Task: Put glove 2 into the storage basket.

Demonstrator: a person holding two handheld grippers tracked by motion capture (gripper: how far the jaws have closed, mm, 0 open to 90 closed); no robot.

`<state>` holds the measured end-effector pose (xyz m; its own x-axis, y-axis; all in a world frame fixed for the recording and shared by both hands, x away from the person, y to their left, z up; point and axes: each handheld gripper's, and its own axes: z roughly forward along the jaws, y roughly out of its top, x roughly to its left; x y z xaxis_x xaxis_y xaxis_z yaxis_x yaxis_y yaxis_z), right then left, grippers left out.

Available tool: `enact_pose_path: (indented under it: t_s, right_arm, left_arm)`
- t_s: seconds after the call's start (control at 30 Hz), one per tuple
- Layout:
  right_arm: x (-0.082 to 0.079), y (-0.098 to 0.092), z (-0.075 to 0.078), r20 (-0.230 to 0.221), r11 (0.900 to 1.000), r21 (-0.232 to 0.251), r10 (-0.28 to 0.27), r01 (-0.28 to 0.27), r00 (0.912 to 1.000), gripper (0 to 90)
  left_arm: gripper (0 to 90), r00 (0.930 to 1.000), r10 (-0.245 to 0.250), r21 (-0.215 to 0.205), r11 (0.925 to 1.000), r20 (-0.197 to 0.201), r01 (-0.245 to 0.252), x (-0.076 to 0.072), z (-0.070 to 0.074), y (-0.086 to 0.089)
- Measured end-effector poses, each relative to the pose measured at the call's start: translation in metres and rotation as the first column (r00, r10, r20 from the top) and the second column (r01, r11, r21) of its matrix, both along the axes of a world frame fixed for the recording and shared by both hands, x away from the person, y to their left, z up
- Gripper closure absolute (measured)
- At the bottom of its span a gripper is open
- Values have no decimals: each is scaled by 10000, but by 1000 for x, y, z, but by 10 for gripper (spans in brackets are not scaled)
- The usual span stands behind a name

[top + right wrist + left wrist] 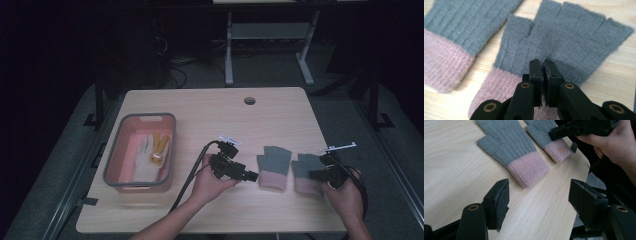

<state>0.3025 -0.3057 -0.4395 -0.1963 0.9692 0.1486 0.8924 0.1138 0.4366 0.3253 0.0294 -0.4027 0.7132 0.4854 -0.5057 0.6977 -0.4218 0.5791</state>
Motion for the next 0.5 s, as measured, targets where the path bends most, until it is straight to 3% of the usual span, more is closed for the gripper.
enact_pose_path:
  t_s: [0.23,0.5]
  right_arm:
    - [-3,4,17,161,9986,524,-3,-6,9999,861]
    - [5,30,38,455,9956,774,501,-535,9977,860]
  left_arm:
    - [334,9999,102,-44,9999,-33,-102,-1,0,1]
    - [334,9999,152,-16,9999,68,-152,-1,0,3]
